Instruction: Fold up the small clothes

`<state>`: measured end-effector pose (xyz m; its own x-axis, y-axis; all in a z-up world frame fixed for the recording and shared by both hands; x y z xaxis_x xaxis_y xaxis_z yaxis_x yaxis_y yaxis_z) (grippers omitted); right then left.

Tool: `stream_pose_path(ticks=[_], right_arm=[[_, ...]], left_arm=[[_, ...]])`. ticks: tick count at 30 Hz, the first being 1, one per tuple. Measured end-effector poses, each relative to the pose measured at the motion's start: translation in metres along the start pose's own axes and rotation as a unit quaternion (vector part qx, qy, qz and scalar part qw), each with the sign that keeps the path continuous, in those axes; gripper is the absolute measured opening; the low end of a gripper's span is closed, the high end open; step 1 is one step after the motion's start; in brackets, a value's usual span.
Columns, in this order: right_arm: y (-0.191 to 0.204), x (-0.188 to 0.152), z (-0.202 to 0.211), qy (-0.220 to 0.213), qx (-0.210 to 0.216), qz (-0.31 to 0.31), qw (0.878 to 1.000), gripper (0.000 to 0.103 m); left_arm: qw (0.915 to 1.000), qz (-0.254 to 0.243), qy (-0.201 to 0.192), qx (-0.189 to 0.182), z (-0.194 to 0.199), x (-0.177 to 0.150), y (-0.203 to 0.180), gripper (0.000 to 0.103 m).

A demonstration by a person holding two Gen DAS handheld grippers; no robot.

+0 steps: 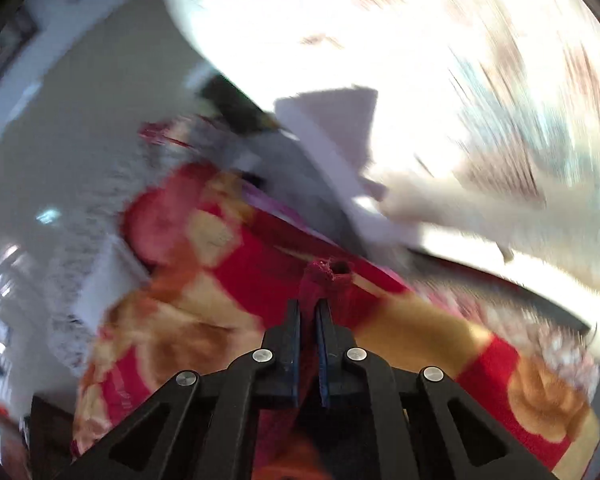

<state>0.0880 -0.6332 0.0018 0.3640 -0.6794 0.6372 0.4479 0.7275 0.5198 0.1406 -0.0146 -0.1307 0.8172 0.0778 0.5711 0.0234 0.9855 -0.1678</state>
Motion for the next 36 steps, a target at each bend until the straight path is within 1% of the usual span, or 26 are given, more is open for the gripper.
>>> stream_pose_path(ticks=[2,5,7,9,10,12,14,15,16,18,21,22,23,24,25,26,27,28,29,30,32,33,34,36], right_arm=[[0.045,0.013,0.021,-0.016,0.043,0.032,0.998,0.006],[0.116,0.011,0.041,-0.019,0.104,0.085,0.991,0.006],[0.167,-0.002,0.047,-0.008,0.147,0.123,0.981,0.006],[0.225,-0.027,0.048,0.012,0.194,0.163,0.967,0.006],[0.247,-0.04,0.047,0.023,0.213,0.176,0.961,0.006],[0.302,-0.08,0.041,0.062,0.261,0.207,0.941,0.006],[0.352,-0.127,0.034,0.1,0.296,0.242,0.919,0.006],[0.369,-0.149,0.029,0.115,0.308,0.254,0.909,0.006],[0.388,-0.174,0.025,0.134,0.323,0.267,0.898,0.006],[0.426,-0.231,0.015,0.181,0.354,0.287,0.872,0.006],[0.461,-0.3,-0.001,0.24,0.382,0.305,0.839,0.006],[0.471,-0.333,-0.011,0.274,0.39,0.306,0.824,0.006],[0.475,-0.356,-0.021,0.3,0.39,0.307,0.815,0.006],[0.475,-0.374,-0.031,0.323,0.383,0.309,0.808,0.006],[0.475,-0.394,-0.042,0.348,0.367,0.315,0.803,0.008],[0.47,-0.409,-0.053,0.363,0.346,0.322,0.803,0.009],[0.467,-0.415,-0.055,0.361,0.339,0.326,0.805,0.01],[0.462,-0.413,-0.055,0.351,0.341,0.327,0.809,0.011],[0.457,-0.409,-0.053,0.347,0.342,0.324,0.811,0.015],[0.449,-0.398,-0.052,0.341,0.342,0.315,0.817,0.019],[0.43,-0.376,-0.047,0.328,0.342,0.299,0.828,0.037],[0.421,-0.363,-0.043,0.317,0.336,0.293,0.837,0.041],[0.404,-0.348,-0.042,0.303,0.325,0.288,0.848,0.044],[0.375,-0.324,-0.038,0.287,0.303,0.285,0.863,0.044]], left_arm=[[0.9998,0.015,-0.006,-0.007,0.004,0.003,0.004,0.079],[0.9992,0.032,-0.017,-0.014,0.013,0.007,0.011,0.079],[0.9989,0.038,-0.023,-0.017,0.019,0.01,0.015,0.079],[0.9985,0.041,-0.032,-0.018,0.028,0.014,0.021,0.079],[0.9982,0.043,-0.038,-0.018,0.032,0.017,0.024,0.079],[0.9974,0.049,-0.05,-0.015,0.042,0.023,0.034,0.079],[0.9966,0.057,-0.059,-0.014,0.05,0.027,0.043,0.079],[0.9959,0.062,-0.064,-0.013,0.054,0.029,0.049,0.079],[0.9951,0.069,-0.07,-0.012,0.058,0.031,0.056,0.079],[0.9937,0.08,-0.078,-0.01,0.065,0.034,0.069,0.079],[0.9922,0.093,-0.083,-0.002,0.068,0.035,0.087,0.079],[0.9919,0.097,-0.082,0.0,0.068,0.034,0.091,0.079],[0.9915,0.102,-0.08,0.002,0.067,0.033,0.096,0.079],[0.9914,0.106,-0.077,0.004,0.065,0.032,0.1,0.079],[0.9911,0.111,-0.073,0.003,0.064,0.032,0.103,0.079],[0.9908,0.114,-0.074,0.0,0.064,0.03,0.104,0.079],[0.9903,0.116,-0.076,-0.003,0.065,0.03,0.105,0.079],[0.9902,0.116,-0.078,-0.007,0.064,0.03,0.105,0.079],[0.9902,0.114,-0.08,-0.011,0.063,0.031,0.104,0.079],[0.9904,0.112,-0.08,-0.014,0.062,0.031,0.102,0.079],[0.9913,0.105,-0.077,-0.022,0.055,0.034,0.094,0.079],[0.9918,0.101,-0.074,-0.025,0.051,0.035,0.09,0.079],[0.9922,0.097,-0.074,-0.027,0.048,0.037,0.086,0.079],[0.994,0.08,-0.068,-0.032,0.035,0.039,0.072,0.079]])
Point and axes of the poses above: each gripper's, at about its wrist camera, not at the fingertips, and z roughly against the way its jaws point, y to its left, x to its top, the point moved 10 cm from there along -z, roughly the way its jaws point
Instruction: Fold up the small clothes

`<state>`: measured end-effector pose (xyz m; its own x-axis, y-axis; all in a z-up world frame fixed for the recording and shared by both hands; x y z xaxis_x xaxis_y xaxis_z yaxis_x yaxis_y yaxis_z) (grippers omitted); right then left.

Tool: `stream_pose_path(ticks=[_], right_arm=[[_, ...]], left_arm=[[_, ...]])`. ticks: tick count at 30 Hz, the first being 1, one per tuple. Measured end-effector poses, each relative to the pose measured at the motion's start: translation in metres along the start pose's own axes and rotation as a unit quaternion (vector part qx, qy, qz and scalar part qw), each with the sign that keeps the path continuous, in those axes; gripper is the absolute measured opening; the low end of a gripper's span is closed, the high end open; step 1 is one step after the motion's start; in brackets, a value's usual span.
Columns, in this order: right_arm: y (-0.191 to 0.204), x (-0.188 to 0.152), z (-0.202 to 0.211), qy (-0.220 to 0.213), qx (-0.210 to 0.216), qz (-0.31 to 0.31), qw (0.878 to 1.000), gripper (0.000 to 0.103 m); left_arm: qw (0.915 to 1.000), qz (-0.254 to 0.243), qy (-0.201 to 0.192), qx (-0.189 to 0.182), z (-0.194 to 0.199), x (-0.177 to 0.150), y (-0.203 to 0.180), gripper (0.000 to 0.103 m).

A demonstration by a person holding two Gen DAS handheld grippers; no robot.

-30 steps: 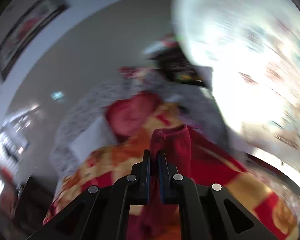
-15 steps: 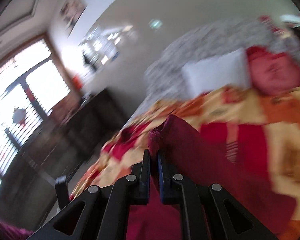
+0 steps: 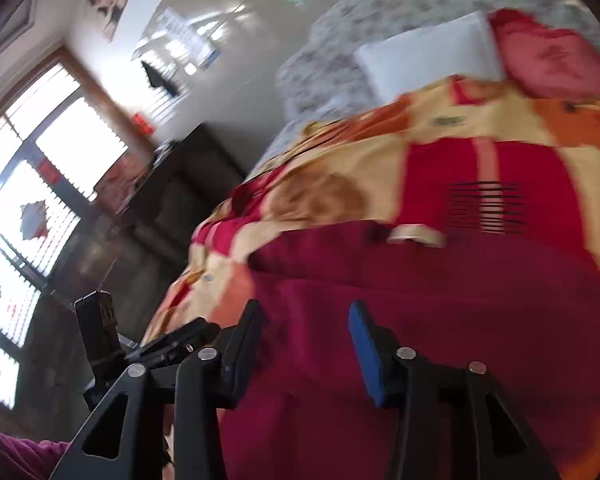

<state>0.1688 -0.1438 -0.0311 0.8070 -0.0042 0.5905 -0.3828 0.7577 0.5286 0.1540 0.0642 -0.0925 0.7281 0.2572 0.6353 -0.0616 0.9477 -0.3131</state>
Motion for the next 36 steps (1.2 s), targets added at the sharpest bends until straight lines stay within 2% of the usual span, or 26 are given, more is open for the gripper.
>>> stream_pose_path(ticks=[3,6,8,10,12,13,15,16,17,18,19,20,22,24,25,27,29,31,34,35,36], right_arm=[[-0.042,-0.013,0.045,-0.032,-0.057,-0.025,0.998,0.044],[-0.085,-0.031,0.089,-0.065,-0.106,-0.067,0.99,0.044],[-0.105,-0.049,0.105,-0.066,-0.126,-0.081,0.986,0.044],[-0.113,-0.062,0.106,-0.045,-0.138,-0.086,0.986,0.044],[-0.115,-0.071,0.1,-0.029,-0.157,-0.067,0.985,0.044],[-0.115,-0.072,0.096,-0.029,-0.167,-0.054,0.984,0.044],[-0.12,-0.07,0.086,-0.03,-0.188,-0.038,0.981,0.044],[-0.124,-0.068,0.079,-0.028,-0.201,-0.03,0.979,0.044],[-0.129,-0.066,0.076,-0.027,-0.208,-0.021,0.978,0.037],[-0.13,-0.062,0.071,-0.029,-0.211,-0.011,0.977,0.028],[-0.13,-0.059,0.068,-0.03,-0.214,-0.007,0.976,0.011],[-0.129,-0.057,0.07,-0.036,-0.211,-0.005,0.977,0.009],[-0.121,-0.053,0.084,-0.053,-0.196,-0.002,0.979,0.008],[-0.11,-0.062,0.101,-0.049,-0.194,0.018,0.98,0.007],[-0.106,-0.067,0.104,-0.044,-0.192,0.023,0.98,0.007],[-0.11,-0.091,0.103,-0.007,-0.196,0.029,0.98,0.007],[-0.131,-0.118,0.094,0.04,-0.238,0.031,0.97,0.007],[-0.148,-0.135,0.094,0.067,-0.253,0.006,0.965,0.007],[-0.151,-0.13,0.115,0.042,-0.239,-0.029,0.97,0.007],[-0.15,-0.124,0.124,0.025,-0.241,-0.035,0.97,0.008],[-0.15,-0.118,0.132,0.009,-0.241,-0.038,0.97,0.009]], left_arm=[[0.9999,-0.013,0.006,-0.001,-0.018,-0.001,-0.017,0.079],[0.9996,-0.026,0.008,-0.002,-0.035,0.001,-0.033,0.079],[0.9993,-0.032,0.018,0.0,-0.048,0.0,-0.041,0.079],[0.9984,-0.032,0.046,-0.003,-0.062,-0.006,-0.047,0.076],[0.9975,-0.026,0.065,-0.01,-0.071,-0.011,-0.051,0.05],[0.9974,-0.026,0.067,-0.002,-0.072,-0.012,-0.051,0.046],[0.9977,-0.021,0.064,0.003,-0.07,-0.008,-0.049,0.025],[0.9978,-0.013,0.065,-0.001,-0.067,-0.006,-0.048,0.024],[0.9977,-0.004,0.067,-0.009,-0.065,-0.003,-0.048,0.021],[0.9975,0.005,0.069,-0.016,-0.061,0.0,-0.046,0.019],[0.9973,0.009,0.07,-0.02,-0.057,0.003,-0.045,0.019],[0.9973,0.009,0.069,-0.022,-0.053,0.005,-0.044,0.019],[0.9987,-0.007,0.051,-0.008,-0.036,0.011,-0.041,0.009],[0.9994,-0.024,0.026,0.006,-0.018,0.015,-0.035,0.009],[0.9994,-0.021,0.026,0.005,-0.015,0.013,-0.031,0.009],[0.9989,-0.011,0.045,0.002,-0.019,0.004,-0.023,0.009],[0.9984,-0.01,0.056,0.008,-0.025,-0.005,-0.019,0.009],[0.9976,-0.004,0.069,-0.001,-0.028,-0.012,-0.019,0.009],[0.9971,0.012,0.069,-0.028,-0.026,-0.015,-0.024,0.01],[0.9973,0.012,0.066,-0.031,-0.024,-0.014,-0.025,0.013],[0.9975,0.009,0.061,-0.034,-0.024,-0.012,-0.027,0.021]])
Point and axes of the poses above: each gripper's, at about its wrist camera, not at the fingertips, and z roughly against the way its jaws point, y to its left, x to its top, the point moved 10 cm from there along -z, roughly the way its jaws point
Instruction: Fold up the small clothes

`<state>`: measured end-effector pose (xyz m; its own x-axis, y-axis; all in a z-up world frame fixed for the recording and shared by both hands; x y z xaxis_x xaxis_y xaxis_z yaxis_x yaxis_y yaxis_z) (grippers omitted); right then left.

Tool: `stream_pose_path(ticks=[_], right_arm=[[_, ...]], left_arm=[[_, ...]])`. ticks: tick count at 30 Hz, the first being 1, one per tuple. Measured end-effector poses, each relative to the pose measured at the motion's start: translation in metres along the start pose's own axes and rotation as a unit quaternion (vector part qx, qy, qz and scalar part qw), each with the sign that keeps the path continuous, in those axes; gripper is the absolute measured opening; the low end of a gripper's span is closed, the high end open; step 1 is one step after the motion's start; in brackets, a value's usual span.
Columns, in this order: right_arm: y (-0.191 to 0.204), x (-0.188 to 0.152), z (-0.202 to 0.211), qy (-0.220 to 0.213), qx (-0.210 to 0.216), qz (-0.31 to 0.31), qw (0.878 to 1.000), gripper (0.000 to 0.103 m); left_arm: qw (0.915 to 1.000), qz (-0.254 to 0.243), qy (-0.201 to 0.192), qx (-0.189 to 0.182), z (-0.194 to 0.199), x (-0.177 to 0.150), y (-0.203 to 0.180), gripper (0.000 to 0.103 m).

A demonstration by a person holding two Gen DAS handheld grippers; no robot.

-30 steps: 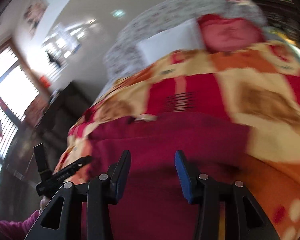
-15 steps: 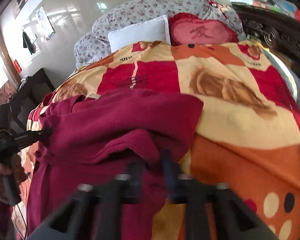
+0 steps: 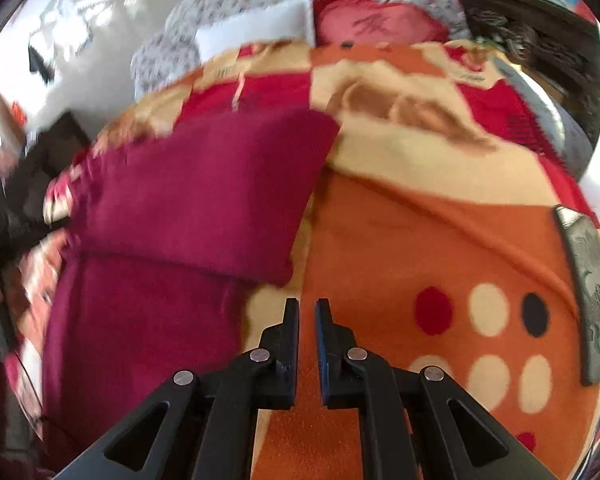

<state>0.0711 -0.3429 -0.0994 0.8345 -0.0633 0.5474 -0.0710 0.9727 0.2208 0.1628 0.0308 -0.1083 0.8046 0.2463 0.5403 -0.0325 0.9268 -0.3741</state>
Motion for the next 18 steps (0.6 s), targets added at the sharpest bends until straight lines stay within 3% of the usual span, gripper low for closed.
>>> stream_pose_path(ticks=[1,3,10,11,14,18], right_arm=[[0.0,0.004,0.006,-0.009,0.005,-0.006,1.0,0.01],[0.002,0.008,0.009,-0.014,0.015,-0.013,1.0,0.013],[0.033,0.009,-0.004,-0.017,0.056,-0.039,0.998,0.015],[0.036,0.009,-0.007,-0.016,0.061,-0.045,0.997,0.015],[0.039,0.016,-0.009,-0.028,0.066,-0.058,0.996,0.015],[0.04,0.032,-0.005,-0.049,0.063,-0.066,0.995,0.015]], left_arm=[[1.0,-0.002,-0.002,0.0,0.0,0.001,-0.002,0.027],[1.0,-0.003,0.0,-0.004,-0.005,0.001,-0.007,0.055],[0.9997,-0.023,0.012,-0.003,-0.032,-0.003,-0.029,0.058],[0.9996,-0.027,0.012,0.001,-0.035,-0.003,-0.03,0.057],[0.9986,-0.04,0.023,0.027,-0.045,-0.004,-0.031,0.016],[0.9997,-0.022,-0.008,0.011,-0.02,0.011,-0.026,0.005]])
Point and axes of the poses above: each gripper's, at about its wrist camera, not at the fingertips, and z roughly against the way its jaws point, y to its left, x to its top, the point moved 10 cm from there along -z, roughly the way its jaws point
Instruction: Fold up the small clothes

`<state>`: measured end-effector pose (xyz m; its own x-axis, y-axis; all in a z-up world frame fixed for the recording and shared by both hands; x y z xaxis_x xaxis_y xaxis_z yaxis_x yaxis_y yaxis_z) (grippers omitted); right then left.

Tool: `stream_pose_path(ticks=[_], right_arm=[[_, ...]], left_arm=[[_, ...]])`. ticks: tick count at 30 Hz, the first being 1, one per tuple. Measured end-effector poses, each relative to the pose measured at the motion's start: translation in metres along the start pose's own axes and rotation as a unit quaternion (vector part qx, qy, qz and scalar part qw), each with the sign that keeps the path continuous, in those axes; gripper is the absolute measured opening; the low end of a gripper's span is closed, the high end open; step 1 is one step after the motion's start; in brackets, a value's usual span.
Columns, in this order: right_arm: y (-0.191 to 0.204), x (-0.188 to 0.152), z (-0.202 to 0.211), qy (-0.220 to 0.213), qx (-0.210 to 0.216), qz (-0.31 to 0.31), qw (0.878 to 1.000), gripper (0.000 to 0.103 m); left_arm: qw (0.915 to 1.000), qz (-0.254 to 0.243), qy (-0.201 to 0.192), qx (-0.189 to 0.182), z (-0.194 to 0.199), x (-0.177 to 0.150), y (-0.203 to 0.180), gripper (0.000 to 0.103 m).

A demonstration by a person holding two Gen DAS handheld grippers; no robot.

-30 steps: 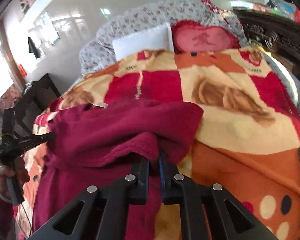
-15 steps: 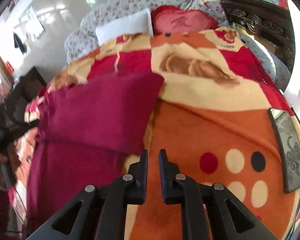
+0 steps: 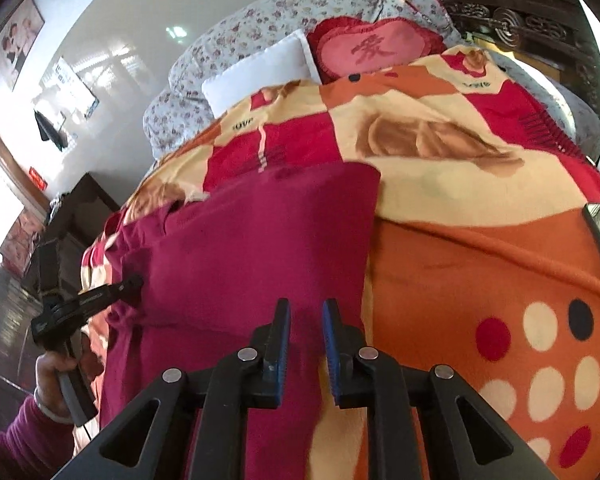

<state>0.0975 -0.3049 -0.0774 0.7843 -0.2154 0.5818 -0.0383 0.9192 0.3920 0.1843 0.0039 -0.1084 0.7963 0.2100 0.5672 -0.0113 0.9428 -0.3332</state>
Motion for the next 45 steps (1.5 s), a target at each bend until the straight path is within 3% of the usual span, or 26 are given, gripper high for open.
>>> stream_pose_path(ticks=[4,8,14,16,18,21,25,26,27,28,32,35,38,42,45], right_arm=[[0.004,0.017,-0.005,-0.01,-0.006,0.008,1.0,0.016],[0.009,0.026,-0.017,-0.008,-0.008,0.003,1.0,0.017],[0.018,0.025,-0.024,-0.002,0.006,-0.002,1.0,0.017],[0.016,0.021,-0.024,0.002,0.007,-0.006,1.0,0.019],[0.013,0.019,-0.024,0.004,0.007,-0.009,1.0,0.022],[0.011,0.015,-0.022,0.006,0.01,-0.016,1.0,0.025],[0.009,0.012,-0.02,0.008,0.01,-0.015,1.0,0.027],[0.009,0.012,-0.019,0.008,0.01,-0.015,1.0,0.027],[0.008,0.012,-0.019,0.008,0.009,-0.016,1.0,0.028],[0.007,0.012,-0.018,0.007,0.006,-0.017,1.0,0.028],[0.005,0.019,-0.014,-0.004,0.0,-0.012,1.0,0.029],[0.005,0.03,-0.015,-0.011,-0.009,-0.004,1.0,0.029],[0.009,0.04,-0.023,-0.016,-0.015,-0.001,1.0,0.029],[0.019,0.049,-0.045,-0.009,-0.023,0.023,0.999,0.029],[0.02,0.05,-0.079,0.02,-0.063,0.068,0.996,0.029]], left_arm=[[0.9971,0.0,-0.066,0.037,0.041,0.029,0.029,0.002],[0.9977,0.039,-0.041,0.037,0.037,0.027,0.058,0.002],[0.9985,0.048,-0.002,-0.025,0.029,0.006,0.038,0.004],[0.9993,0.023,0.011,-0.026,0.021,-0.002,0.025,0.015],[0.9995,0.008,0.019,-0.024,0.015,-0.01,0.016,0.044],[0.999,0.002,0.027,-0.034,0.004,-0.02,0.002,0.053],[0.9989,0.004,0.039,-0.028,-0.015,-0.023,-0.003,0.053],[0.9987,0.003,0.043,-0.027,-0.019,-0.025,-0.004,0.046],[0.999,-0.004,0.042,-0.016,-0.021,-0.025,-0.005,0.015],[0.9991,-0.011,0.04,-0.009,-0.019,-0.023,-0.006,0.01],[0.9994,-0.021,-0.016,-0.02,0.016,0.001,-0.01,0.01],[0.9984,-0.007,-0.055,-0.013,0.044,0.028,0.009,0.009],[0.9989,0.018,-0.043,0.01,0.039,0.03,0.035,0.009],[0.9991,0.024,-0.006,0.034,0.015,0.004,0.05,0.009],[0.9984,0.013,0.002,0.054,0.001,-0.008,0.052,0.009]])
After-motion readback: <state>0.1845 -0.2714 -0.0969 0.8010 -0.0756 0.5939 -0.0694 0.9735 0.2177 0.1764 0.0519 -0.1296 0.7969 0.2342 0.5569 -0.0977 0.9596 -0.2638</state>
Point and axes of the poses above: each gripper's, at about its wrist camera, not at the fingertips, and z roughly against the way its jaws point, y to its left, x to its top, the point moved 10 cm from there along -z, roughly the way its jaws point
